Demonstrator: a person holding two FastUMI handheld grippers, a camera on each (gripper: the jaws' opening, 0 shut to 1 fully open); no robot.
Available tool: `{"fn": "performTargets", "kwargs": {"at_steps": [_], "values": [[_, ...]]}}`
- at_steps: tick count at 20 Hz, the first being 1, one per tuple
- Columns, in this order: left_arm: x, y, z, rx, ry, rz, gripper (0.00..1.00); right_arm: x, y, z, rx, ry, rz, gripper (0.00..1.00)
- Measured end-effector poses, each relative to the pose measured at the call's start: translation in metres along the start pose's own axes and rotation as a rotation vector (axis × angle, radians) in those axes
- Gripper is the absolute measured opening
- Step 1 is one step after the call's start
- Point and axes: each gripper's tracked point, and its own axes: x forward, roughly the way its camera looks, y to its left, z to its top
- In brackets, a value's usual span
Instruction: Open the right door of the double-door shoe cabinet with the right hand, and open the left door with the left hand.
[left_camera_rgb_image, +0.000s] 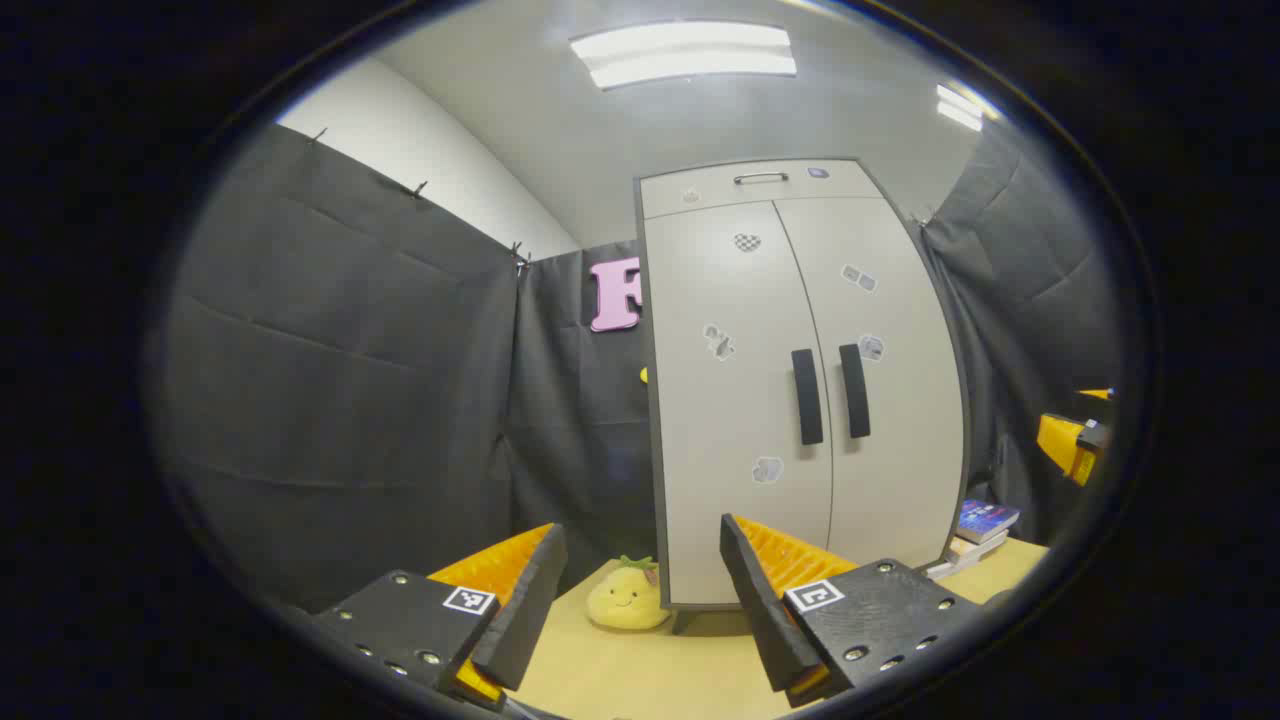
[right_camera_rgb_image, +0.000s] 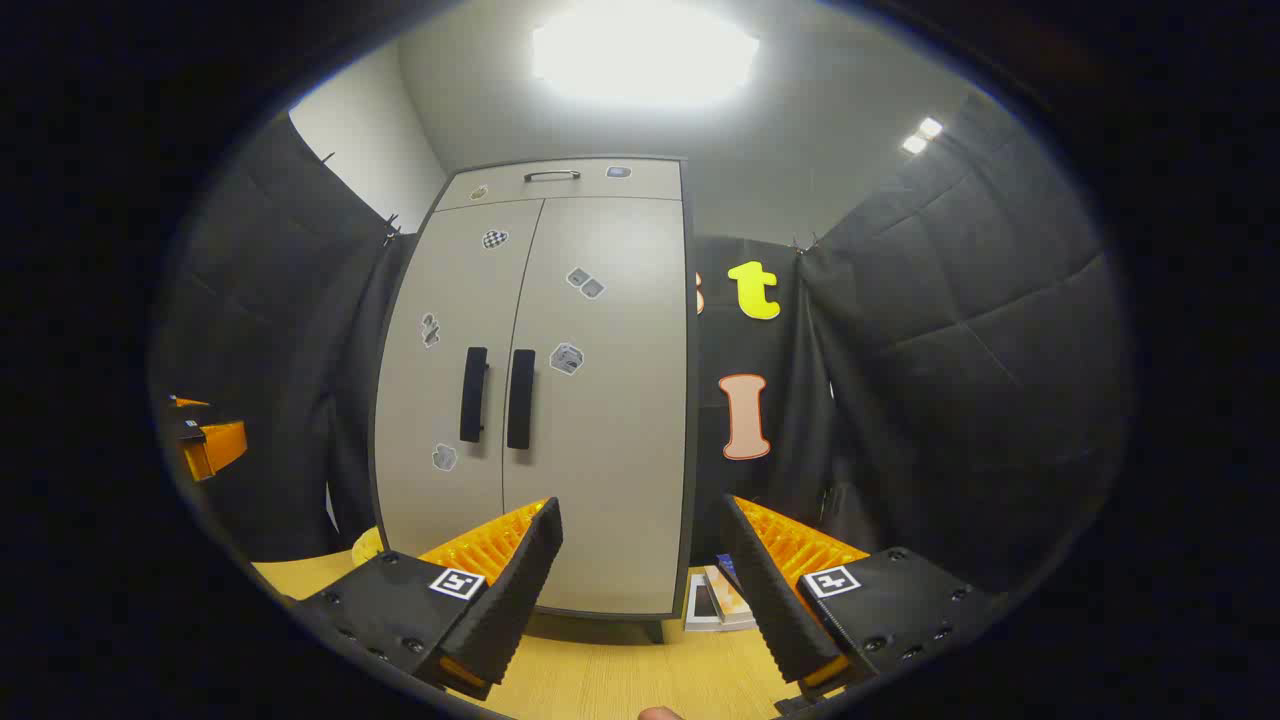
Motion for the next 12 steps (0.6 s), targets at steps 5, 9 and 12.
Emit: {"fn": "performTargets", "kwargs": {"at_steps": [5,9,12], "values": [[0.0,-0.0019,0.0032,0.004,-0.007,0.003,0.9,0.0016,-0.0045,-0.0002,0.001,-0.001,-0.005,0.96],[-0.0002,-0.002,0.0021,0.0,-0.001,-0.005,0.9,0.0007,-0.0064,-0.0014,0.003,0.003,-0.011,1.0],[0.0006,-0.0038,0.0028,-0.001,-0.001,-0.01,0.89,-0.0009,-0.0091,-0.0033,0.006,0.006,-0.016,0.96]]}}
